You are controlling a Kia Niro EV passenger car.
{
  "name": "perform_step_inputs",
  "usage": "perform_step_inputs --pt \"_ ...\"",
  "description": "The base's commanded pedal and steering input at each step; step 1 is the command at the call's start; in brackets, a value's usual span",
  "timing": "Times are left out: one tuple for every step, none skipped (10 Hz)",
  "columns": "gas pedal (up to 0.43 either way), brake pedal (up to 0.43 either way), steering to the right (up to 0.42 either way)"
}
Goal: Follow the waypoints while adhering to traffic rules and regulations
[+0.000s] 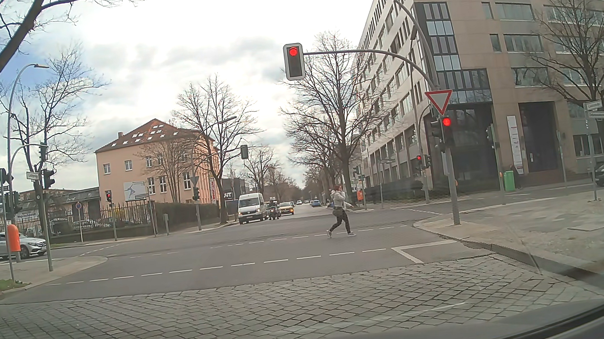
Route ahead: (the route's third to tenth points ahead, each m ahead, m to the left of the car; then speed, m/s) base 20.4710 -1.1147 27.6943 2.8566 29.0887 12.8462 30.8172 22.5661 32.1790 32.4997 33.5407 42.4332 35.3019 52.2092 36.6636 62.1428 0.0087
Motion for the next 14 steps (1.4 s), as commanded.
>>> perform_step_inputs --pt "0.0 0.335 -0.026" --pt "0.0 0.335 -0.026" --pt "0.0 0.335 -0.026" --pt "0.0 0.335 -0.026" --pt "0.0 0.335 -0.026" --pt "0.0 0.335 -0.026" --pt "0.0 0.335 -0.026" --pt "0.0 0.335 -0.026" --pt "0.0 0.335 -0.026" --pt "0.0 0.335 -0.026" --pt "0.0 0.335 -0.026" --pt "0.0 0.341 -0.026" --pt "0.0 0.335 -0.026" --pt "0.0 0.335 -0.026"
